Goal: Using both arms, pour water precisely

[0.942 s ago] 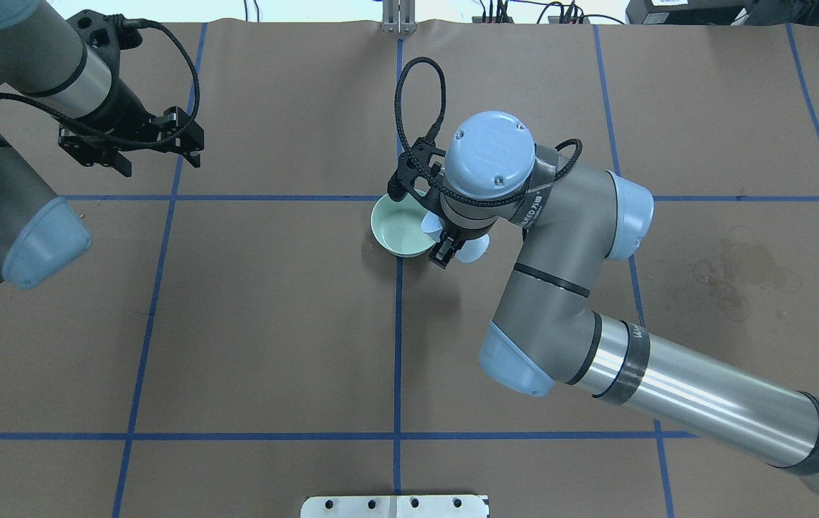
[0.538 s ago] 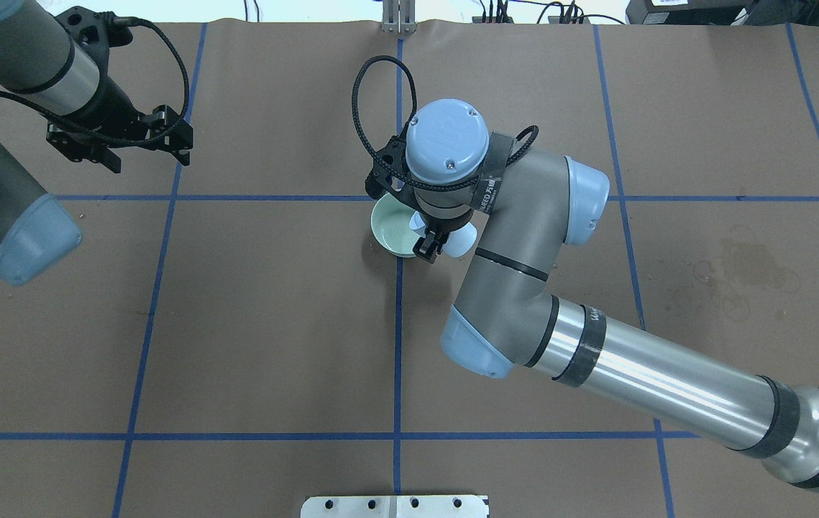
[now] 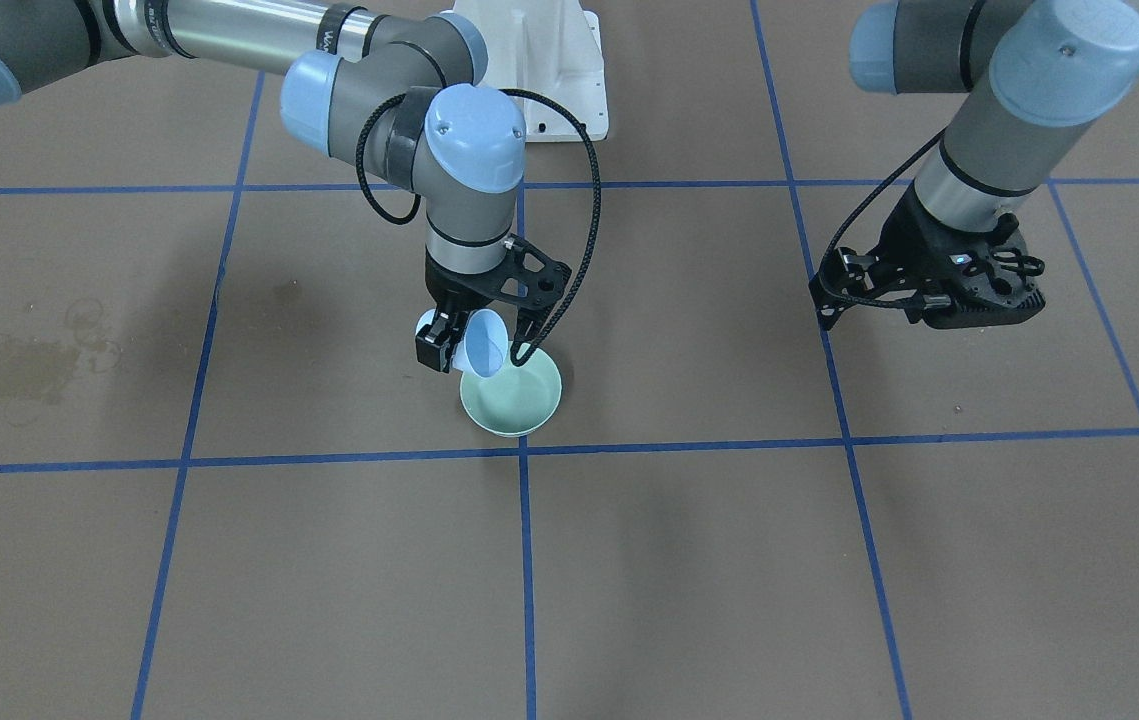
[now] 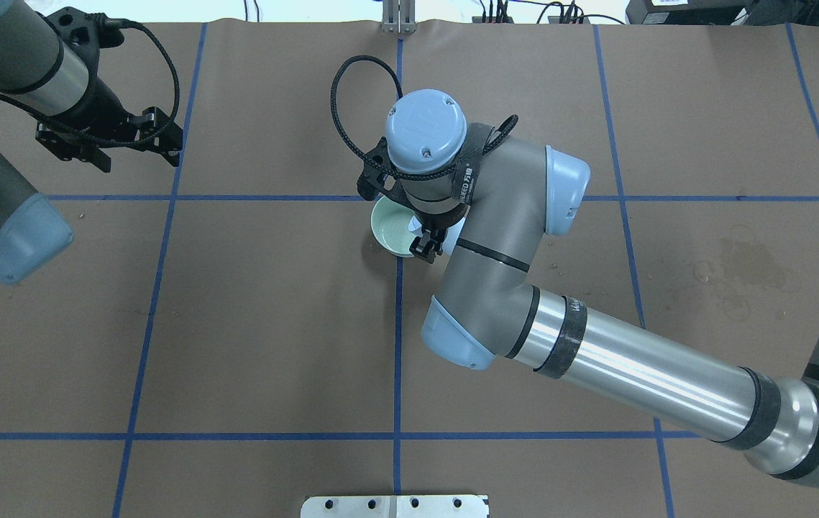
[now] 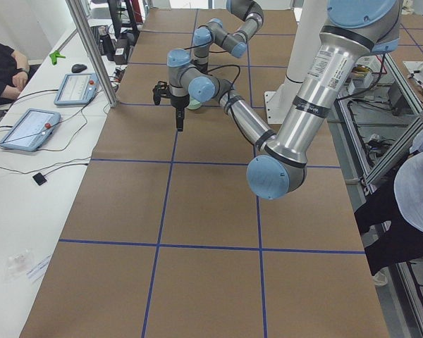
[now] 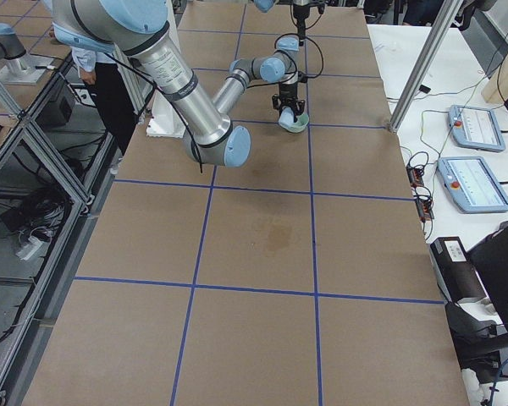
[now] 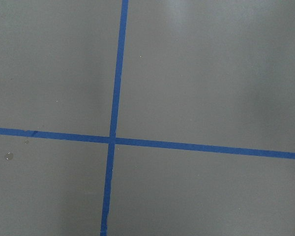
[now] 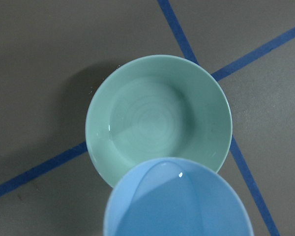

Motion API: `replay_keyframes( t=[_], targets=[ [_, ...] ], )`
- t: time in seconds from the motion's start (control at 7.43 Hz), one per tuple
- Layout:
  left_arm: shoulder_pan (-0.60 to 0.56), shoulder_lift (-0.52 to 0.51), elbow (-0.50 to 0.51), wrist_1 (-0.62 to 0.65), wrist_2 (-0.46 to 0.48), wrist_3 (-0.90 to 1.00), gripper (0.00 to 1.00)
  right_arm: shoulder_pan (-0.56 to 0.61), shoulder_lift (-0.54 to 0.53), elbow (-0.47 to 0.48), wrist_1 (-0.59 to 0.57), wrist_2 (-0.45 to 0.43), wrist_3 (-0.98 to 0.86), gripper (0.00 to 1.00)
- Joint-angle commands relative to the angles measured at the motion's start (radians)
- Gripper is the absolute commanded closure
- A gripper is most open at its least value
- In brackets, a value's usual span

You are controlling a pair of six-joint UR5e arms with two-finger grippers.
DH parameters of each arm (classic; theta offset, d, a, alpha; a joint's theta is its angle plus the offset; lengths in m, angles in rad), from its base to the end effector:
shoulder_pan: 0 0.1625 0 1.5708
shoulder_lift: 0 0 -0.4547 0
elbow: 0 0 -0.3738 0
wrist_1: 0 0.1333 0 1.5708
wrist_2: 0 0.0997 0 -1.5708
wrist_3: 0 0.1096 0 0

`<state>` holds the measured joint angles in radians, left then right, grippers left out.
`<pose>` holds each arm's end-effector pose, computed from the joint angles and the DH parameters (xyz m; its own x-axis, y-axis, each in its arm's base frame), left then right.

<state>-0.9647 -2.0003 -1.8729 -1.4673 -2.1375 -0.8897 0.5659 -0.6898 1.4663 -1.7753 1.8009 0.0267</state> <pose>0.2820 -0.5376 0.3424 0.6815 -0.0508 -0.7300 0.1088 0.9935 0.0325 -0.5826 -0.4984 0.2257 0.4366 -0.8757 0.2062 0.6983 0.4744 0.5360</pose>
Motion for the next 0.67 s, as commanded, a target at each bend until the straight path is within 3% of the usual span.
replay_keyframes(
  t=[0.0, 0.13, 0.54],
  targets=[
    [-0.008, 0.014, 0.0, -0.001, 0.001, 0.026, 0.0, 0.0, 0.055, -0.063, -0.053, 0.005, -0.03, 1.0],
    [-0.008, 0.015, 0.0, -0.001, 0.001, 0.026, 0.0, 0.005, 0.079, -0.064, -0.121, 0.005, -0.077, 1.0],
    [-0.008, 0.018, -0.002, -0.002, -0.001, 0.025, 0.0, 0.005, 0.128, -0.139, -0.156, -0.001, -0.108, 1.0]
  ],
)
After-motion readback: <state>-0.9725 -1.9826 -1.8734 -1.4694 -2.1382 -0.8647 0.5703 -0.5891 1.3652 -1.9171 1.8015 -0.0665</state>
